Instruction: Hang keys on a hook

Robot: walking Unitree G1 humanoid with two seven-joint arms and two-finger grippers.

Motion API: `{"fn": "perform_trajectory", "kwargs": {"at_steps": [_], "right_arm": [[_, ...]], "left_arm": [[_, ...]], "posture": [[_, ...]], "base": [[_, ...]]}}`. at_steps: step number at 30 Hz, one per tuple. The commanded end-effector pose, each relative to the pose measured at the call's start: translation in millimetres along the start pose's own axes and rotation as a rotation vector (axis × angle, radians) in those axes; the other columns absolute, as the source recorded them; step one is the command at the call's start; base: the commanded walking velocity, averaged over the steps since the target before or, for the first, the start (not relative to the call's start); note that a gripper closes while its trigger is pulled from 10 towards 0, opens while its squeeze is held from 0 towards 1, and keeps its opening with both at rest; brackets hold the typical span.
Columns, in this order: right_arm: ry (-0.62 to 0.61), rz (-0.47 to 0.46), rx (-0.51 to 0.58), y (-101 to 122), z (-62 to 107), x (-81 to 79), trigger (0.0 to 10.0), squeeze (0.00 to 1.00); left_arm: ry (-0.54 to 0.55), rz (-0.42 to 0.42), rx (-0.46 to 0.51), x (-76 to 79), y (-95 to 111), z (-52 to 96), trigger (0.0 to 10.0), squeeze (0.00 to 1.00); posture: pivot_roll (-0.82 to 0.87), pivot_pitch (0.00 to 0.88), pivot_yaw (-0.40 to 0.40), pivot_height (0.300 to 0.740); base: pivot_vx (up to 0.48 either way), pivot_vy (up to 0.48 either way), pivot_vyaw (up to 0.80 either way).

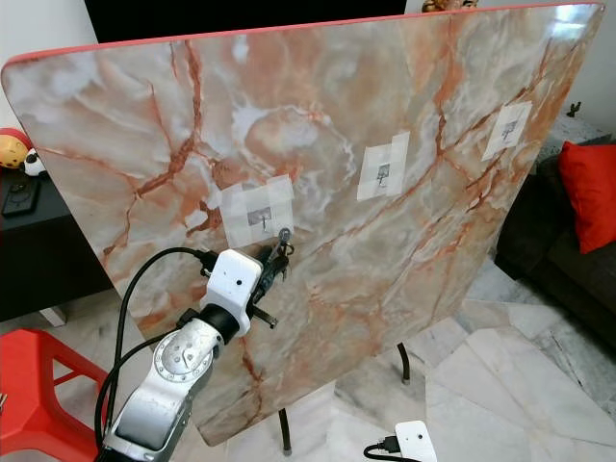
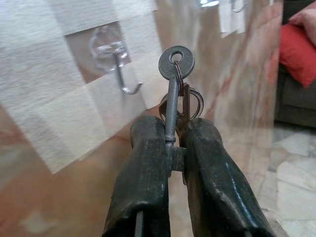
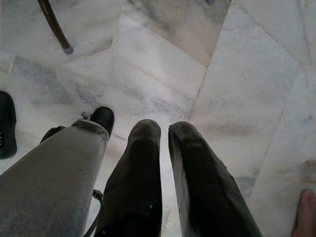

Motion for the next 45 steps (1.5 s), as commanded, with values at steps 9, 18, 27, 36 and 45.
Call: {"fn": "perform_trajectory", "kwargs": {"at_steps": [9,18,27,36,45], "right_arm": [[-0.005,0.001,0.015,5.0,0.2,3.1,10.0,0.0],[-0.005,0.0,0.016,4.8,0.2,3.2,10.0,0.0],[-0.003,-0.003,0.019,5.6,0.2,2.7,10.0,0.0],[-0.002,-0.003,0.02,6.3,0.2,2.6,10.0,0.0],[-0.003,0.0,0.02,6.2,0.2,2.8,10.0,0.0]], "left_arm": [[0.068,0.023,-0.026,-13.3,-2.0,-4.1,10.0,0.0],[0.059,0.06,-0.005,-11.2,3.0,-2.0,10.0,0.0],[-0.08,0.066,0.036,15.6,11.2,2.6,10.0,0.0],[-0.051,0.059,0.038,7.7,11.7,4.1,10.0,0.0],[0.042,0.061,0.036,-9.3,9.7,4.8,10.0,0.0]], "posture": [[0.07,0.0,-0.083,0.74],[0.07,0.0,-0.086,0.74],[0.07,0.0,-0.086,0.74],[0.07,0.0,-0.088,0.74],[0.07,0.0,-0.088,0.74]], "base": [[0.0,0.0,0.0],[0.0,0.0,0.0],[0.0,0.0,0.0],[0.0,0.0,0.0],[0.0,0.0,0.0]]}}
Point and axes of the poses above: a point about 5 cm out from each wrist's last joint towards the gripper, its own z axis pointing back from the gripper into the wrist, its own y axis along the axis of the wrist's last joint, x = y × z, the point moved 6 cm from there along -z, pointing out of the wrist towards the gripper, and after that the axes turned 5 degrees about -z, right-handed, at the moved point
